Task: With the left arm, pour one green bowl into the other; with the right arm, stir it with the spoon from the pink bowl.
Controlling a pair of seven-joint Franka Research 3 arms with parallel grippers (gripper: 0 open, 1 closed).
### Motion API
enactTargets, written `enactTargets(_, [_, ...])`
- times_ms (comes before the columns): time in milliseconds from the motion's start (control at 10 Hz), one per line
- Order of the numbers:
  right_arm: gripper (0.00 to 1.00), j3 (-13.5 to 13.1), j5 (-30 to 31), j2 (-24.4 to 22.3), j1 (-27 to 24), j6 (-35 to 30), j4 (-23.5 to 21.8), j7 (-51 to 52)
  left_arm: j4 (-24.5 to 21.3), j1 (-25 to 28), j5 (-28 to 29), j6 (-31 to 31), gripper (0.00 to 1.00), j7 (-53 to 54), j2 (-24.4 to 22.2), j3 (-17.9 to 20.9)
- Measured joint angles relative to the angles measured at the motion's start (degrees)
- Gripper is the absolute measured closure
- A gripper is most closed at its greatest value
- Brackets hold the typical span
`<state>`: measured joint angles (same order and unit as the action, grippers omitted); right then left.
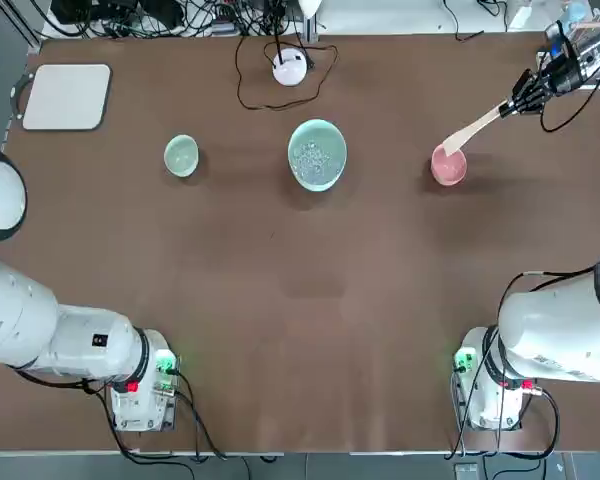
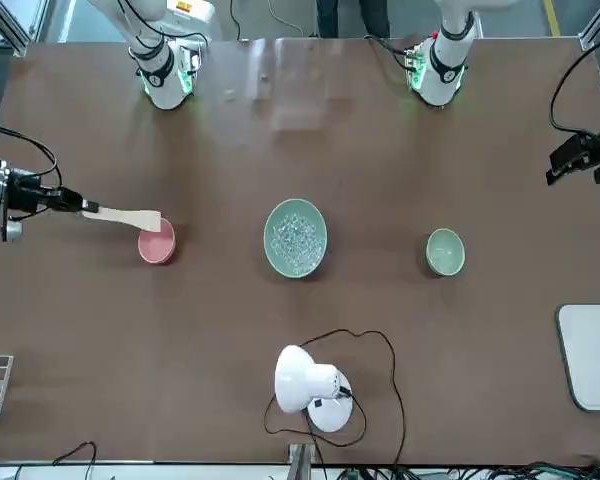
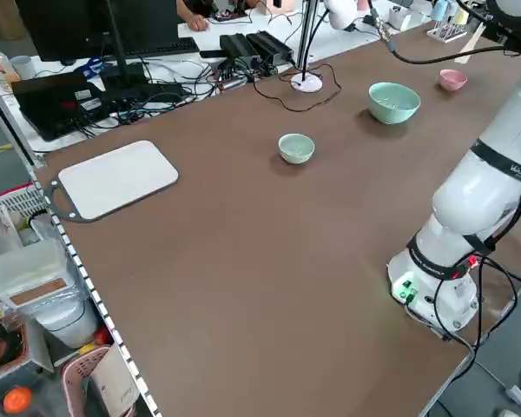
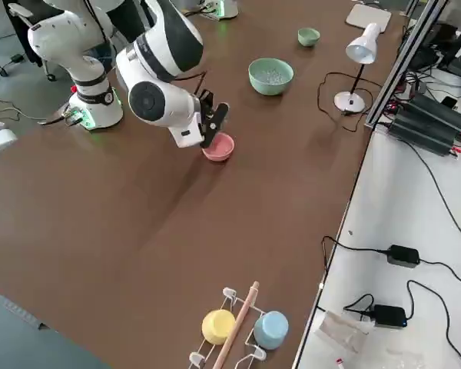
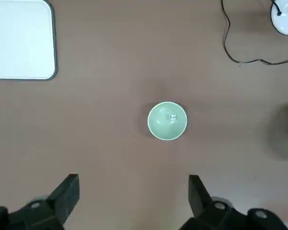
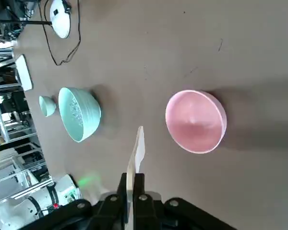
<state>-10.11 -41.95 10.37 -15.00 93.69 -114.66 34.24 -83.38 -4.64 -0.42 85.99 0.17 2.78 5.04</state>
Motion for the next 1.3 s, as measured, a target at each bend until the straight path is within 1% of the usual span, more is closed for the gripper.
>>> enactTargets(200, [0.94, 0.0, -1.0, 2.4, -0.6, 0.3, 0.0, 2.9, 0.0, 0.2, 0.0, 0.0, 0.0, 0.0, 0.0, 0.1])
enactTargets(600, [0.94, 0.0, -1.7, 4.1, -1.2, 1.4, 0.0, 5.6, 0.0, 0.2, 0.0, 0.0, 0.0, 0.0, 0.0, 0.1])
enactTargets(1300, [0.94, 0.0, -2.1, 9.8, -3.8, 2.2, -0.1, 13.0, 0.1, 0.5, 0.0, 0.0, 0.0, 0.0, 0.0, 0.3])
